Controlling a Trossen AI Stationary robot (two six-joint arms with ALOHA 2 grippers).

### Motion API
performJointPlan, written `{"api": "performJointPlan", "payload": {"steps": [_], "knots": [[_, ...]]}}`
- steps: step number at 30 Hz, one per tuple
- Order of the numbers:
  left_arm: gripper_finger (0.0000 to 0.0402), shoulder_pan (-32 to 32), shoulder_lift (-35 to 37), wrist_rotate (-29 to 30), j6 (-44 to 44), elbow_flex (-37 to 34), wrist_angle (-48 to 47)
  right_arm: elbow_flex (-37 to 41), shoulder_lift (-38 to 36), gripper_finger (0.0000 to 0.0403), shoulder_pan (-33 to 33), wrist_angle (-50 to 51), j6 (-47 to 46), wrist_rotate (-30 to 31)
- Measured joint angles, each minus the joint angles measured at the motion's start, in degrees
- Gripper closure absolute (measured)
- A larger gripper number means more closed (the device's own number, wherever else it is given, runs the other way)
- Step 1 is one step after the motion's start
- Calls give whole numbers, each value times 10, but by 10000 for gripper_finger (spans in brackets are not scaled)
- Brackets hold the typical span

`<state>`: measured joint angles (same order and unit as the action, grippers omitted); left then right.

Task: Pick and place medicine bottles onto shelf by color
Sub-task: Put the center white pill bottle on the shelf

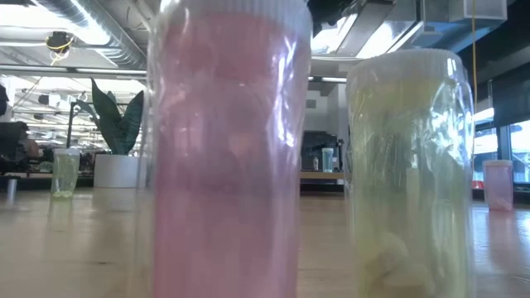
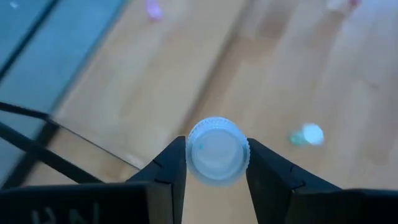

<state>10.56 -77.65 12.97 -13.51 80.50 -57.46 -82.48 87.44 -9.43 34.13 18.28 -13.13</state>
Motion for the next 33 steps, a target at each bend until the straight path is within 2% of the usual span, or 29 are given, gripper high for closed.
{"api": "performJointPlan", "payload": {"steps": [10, 15, 17, 23, 26, 29, 33], "knots": [[284, 122, -65, -9, 149, 118, -10, 0, 0, 224, 0, -13, 0, 0], [284, 169, -120, -73, 210, 147, -6, 0, 0, 224, -1, -39, -18, 7], [284, 181, -144, -90, 232, 154, -6, 0, 0, 224, -3, -47, -49, 37], [284, 203, -202, -93, 272, 159, -2, 0, 0, 224, -13, -47, -123, 188], [284, 209, -227, -92, 273, 159, 4, 0, 0, 224, -20, -47, -155, 235], [284, 211, -249, -92, 273, 159, 22, 0, 0, 224, -29, -47, -179, 259], [284, 210, -279, -93, 276, 159, 52, 0, 0, 224, -39, -47, -180, 261]]}}
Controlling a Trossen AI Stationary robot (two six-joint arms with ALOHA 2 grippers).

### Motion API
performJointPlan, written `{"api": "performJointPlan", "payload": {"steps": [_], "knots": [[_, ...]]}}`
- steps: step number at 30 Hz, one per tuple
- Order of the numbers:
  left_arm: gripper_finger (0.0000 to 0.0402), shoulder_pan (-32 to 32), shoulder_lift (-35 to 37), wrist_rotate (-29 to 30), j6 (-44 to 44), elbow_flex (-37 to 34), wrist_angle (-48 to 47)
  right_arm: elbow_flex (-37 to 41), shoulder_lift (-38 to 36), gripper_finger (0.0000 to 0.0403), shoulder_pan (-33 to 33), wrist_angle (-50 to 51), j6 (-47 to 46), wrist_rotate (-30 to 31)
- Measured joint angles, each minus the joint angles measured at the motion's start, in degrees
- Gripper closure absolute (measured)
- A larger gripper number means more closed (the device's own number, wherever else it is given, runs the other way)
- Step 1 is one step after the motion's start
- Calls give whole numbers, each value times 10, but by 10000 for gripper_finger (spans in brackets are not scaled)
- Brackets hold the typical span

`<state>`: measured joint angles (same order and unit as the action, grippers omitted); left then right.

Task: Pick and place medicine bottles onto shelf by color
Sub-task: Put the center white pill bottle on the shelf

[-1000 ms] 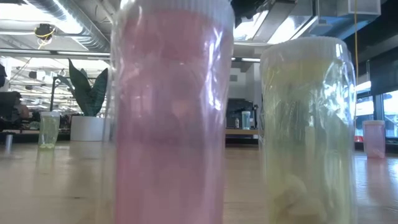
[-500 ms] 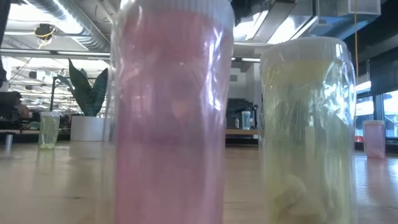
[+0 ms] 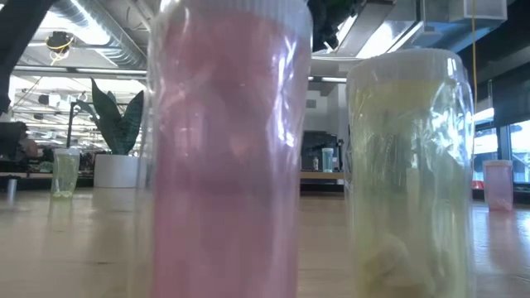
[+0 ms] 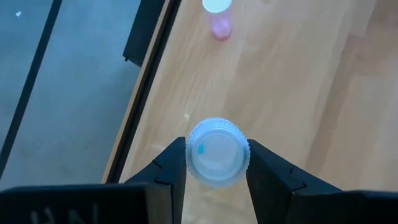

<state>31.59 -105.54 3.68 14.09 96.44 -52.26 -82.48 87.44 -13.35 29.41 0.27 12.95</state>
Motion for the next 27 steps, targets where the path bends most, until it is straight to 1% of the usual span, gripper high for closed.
{"api": "performJointPlan", "payload": {"steps": [3, 9, 13, 19, 27], "knots": [[284, -2, -21, 0, 2, 0, 21, 0, 0, 224, -5, 0, 5, 0], [284, -2, -55, 2, 15, 0, 46, 0, 0, 224, -7, 0, 59, 0], [284, -2, -73, 4, 18, 0, 61, 0, 0, 224, -7, 0, 60, 0], [284, 5, -77, 16, 27, 0, 73, 0, 0, 224, -7, 0, 61, -1], [284, 23, -77, 16, 26, 0, 85, 0, 0, 224, -7, 0, 60, -1]]}}
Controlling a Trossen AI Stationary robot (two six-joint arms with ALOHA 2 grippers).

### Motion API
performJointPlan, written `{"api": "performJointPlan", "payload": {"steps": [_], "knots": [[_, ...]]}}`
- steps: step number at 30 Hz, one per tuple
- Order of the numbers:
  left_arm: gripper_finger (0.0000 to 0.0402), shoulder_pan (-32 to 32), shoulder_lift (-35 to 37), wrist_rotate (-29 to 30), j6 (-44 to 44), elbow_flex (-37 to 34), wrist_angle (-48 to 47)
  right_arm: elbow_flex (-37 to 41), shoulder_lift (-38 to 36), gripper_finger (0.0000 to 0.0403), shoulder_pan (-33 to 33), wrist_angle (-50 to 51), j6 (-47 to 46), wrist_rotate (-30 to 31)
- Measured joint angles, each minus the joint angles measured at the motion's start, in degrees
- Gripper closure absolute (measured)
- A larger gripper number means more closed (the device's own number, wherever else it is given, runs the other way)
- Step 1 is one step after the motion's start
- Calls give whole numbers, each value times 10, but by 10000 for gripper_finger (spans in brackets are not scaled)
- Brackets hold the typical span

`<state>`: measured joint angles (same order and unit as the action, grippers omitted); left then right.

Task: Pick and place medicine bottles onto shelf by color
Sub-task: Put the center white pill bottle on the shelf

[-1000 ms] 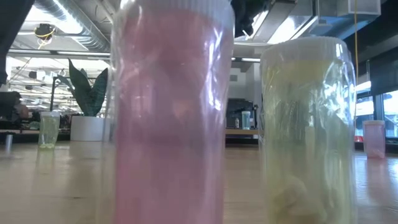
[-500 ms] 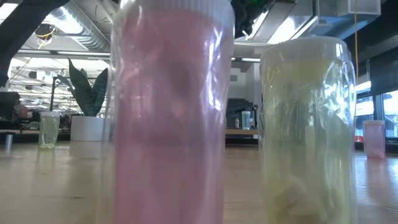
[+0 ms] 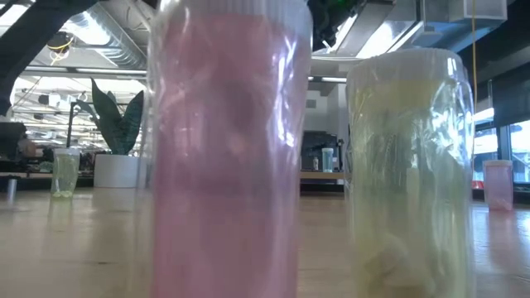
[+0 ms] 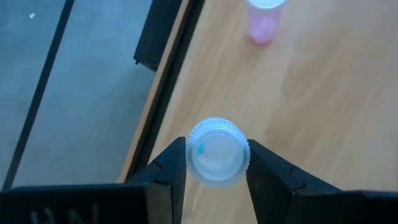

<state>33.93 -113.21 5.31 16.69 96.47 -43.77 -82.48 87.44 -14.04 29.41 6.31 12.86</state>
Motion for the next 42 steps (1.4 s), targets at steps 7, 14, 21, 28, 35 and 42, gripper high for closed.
{"api": "performJointPlan", "payload": {"steps": [7, 14, 21, 28, 35, 42], "knots": [[284, -1, 0, -9, 0, 0, -1, 0, 0, 224, 0, 0, 0, 0], [284, -1, -3, -3, 3, 0, 2, 0, 0, 224, 0, 0, 0, 0], [284, -1, -15, -4, 4, 0, 7, 0, 0, 224, 0, 0, 0, 0], [284, 0, -24, -4, 4, 0, 11, 0, 0, 224, 0, 0, 0, 0], [284, 1, -29, -4, 5, 0, 12, 0, 0, 224, 0, 0, 0, 0], [268, 1, -29, -3, 4, 0, 12, 0, 0, 224, 0, 0, 0, 1]]}}
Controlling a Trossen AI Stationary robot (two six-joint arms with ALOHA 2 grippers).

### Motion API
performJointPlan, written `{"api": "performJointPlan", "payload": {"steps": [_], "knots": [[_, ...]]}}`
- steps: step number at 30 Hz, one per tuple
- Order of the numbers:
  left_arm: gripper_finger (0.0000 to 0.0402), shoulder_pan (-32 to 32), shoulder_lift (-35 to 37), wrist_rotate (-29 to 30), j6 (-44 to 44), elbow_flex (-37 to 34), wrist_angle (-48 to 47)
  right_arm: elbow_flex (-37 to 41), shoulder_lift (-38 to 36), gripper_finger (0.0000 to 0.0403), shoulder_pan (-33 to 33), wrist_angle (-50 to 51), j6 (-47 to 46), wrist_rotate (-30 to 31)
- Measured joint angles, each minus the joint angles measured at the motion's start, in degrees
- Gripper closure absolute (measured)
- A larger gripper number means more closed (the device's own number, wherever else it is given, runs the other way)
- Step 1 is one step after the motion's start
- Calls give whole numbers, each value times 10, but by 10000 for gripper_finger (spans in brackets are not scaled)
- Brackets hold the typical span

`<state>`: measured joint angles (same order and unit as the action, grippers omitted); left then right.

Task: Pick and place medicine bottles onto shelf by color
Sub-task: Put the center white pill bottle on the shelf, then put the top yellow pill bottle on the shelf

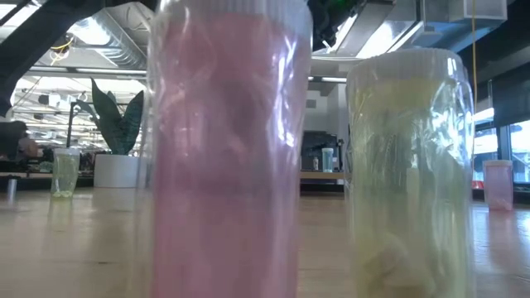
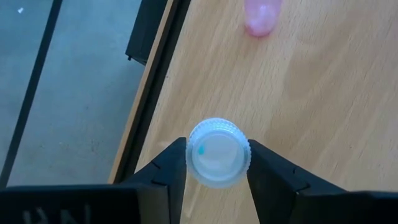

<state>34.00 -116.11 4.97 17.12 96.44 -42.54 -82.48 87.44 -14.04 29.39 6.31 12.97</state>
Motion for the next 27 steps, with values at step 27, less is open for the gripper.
{"api": "performJointPlan", "payload": {"steps": [27], "knots": [[182, 0, 5, 15, 0, 0, 0, 0, 0, 224, 0, 0, 0, 0]]}}
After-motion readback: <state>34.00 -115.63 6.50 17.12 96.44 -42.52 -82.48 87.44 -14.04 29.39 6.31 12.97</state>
